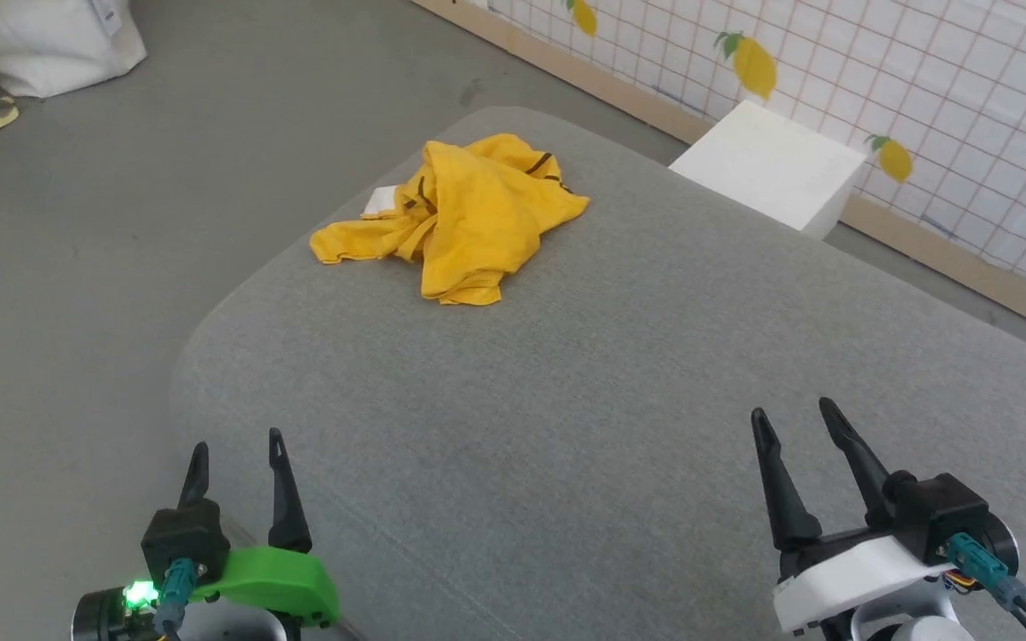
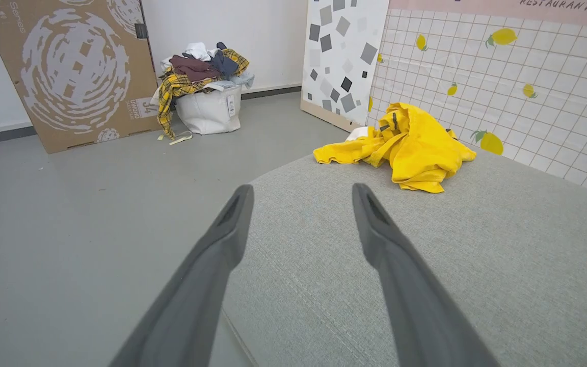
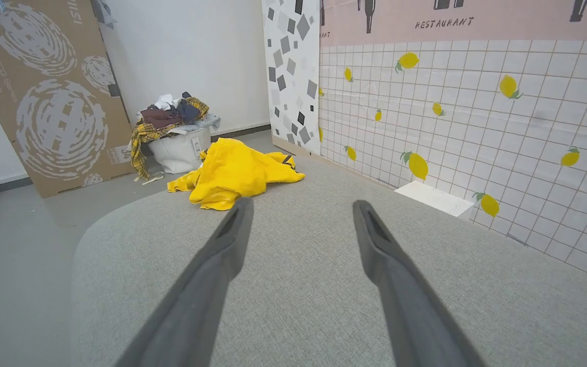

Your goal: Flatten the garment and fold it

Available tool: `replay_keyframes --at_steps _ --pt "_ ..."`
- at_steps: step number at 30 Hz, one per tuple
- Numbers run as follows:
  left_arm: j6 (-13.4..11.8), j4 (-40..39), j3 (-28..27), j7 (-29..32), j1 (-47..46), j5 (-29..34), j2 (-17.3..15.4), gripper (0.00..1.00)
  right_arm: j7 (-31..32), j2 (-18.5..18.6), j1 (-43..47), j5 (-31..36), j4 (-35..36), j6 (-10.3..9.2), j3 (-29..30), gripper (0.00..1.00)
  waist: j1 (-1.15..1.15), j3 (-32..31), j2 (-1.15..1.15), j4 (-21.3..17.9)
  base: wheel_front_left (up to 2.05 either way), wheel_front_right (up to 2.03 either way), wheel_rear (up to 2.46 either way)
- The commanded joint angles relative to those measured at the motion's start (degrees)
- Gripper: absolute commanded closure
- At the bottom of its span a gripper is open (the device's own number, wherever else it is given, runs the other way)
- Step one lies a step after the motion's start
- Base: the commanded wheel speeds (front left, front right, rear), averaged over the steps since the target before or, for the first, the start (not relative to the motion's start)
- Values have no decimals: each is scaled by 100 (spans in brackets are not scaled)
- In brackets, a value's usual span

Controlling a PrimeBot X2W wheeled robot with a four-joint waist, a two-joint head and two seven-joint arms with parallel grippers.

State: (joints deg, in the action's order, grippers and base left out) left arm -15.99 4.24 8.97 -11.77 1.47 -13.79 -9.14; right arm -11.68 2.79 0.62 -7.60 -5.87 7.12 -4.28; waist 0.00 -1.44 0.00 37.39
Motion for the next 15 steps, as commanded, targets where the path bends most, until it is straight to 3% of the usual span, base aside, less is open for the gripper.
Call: replay_keyframes --at_steps 1,7,15 --pt "-59 23 28 -60 27 -121 -66 0 -64 9 -94 -51 -20 35 -3 0 0 31 0 95 -1 -1 -1" --pt "63 28 40 -62 -403 -299 -211 0 -13 9 -189 -5 55 36 -90 0 0 318 0 67 0 0 0" --pt "537 722 -136 348 -2187 -686 -408 0 379 9 -549 445 510 36 -260 0 0 1516 0 -794 0 0 0"
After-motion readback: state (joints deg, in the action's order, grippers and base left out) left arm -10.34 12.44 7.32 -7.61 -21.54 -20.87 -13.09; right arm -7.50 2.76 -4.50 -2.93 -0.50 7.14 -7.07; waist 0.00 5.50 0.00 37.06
